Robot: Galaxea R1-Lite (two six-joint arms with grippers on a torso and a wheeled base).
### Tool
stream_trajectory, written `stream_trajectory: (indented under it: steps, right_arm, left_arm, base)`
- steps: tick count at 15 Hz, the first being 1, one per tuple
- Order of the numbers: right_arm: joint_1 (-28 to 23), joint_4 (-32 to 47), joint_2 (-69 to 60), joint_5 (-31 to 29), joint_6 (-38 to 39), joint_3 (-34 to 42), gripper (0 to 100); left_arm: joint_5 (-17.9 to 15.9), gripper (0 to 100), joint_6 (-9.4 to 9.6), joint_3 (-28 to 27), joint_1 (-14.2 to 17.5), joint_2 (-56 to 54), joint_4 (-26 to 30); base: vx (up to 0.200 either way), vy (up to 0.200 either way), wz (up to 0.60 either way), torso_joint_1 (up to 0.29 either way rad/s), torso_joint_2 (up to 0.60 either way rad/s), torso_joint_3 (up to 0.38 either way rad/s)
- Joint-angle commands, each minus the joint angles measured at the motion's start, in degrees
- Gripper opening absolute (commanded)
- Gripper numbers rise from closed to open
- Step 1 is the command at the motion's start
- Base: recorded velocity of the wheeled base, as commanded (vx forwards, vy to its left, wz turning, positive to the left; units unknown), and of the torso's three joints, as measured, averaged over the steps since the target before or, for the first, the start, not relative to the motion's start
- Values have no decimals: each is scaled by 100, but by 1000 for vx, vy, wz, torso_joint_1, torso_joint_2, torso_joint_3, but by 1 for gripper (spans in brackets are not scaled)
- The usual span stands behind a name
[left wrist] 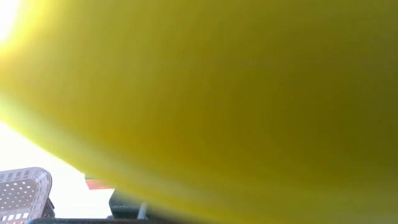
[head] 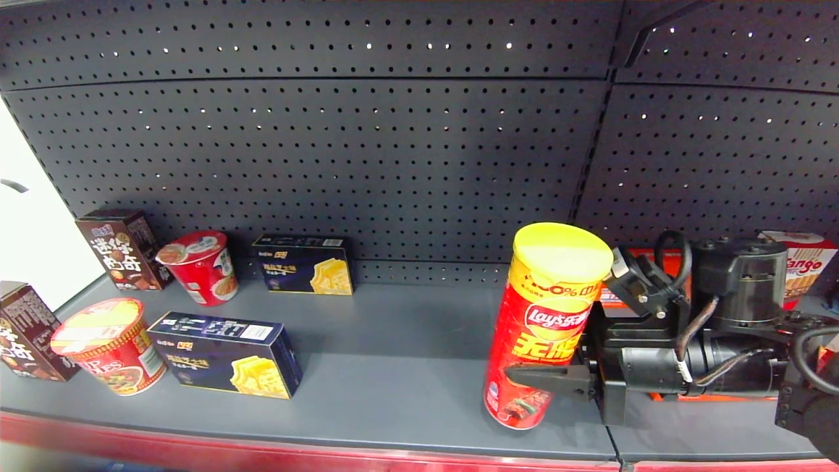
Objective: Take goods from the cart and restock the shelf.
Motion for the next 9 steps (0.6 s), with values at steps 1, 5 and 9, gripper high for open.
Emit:
stream_trajectory:
  steps: [1,5,9]
  right_arm:
    - [46,-238,413,2,14,56,0]
    - [55,-387,659,2,14,30,0]
    - [64,-484,861,2,14,-5,0]
  left_arm:
    - [9,0,1,-15,-1,-1,-1]
    - [9,0,-8,-15,-1,-1,-1]
    - [0,0,-16,29,-10,8,-1]
  base:
    - [0,0,0,0,0,0]
    - [0,0,0,0,0,0]
    - [0,0,0,0,0,0]
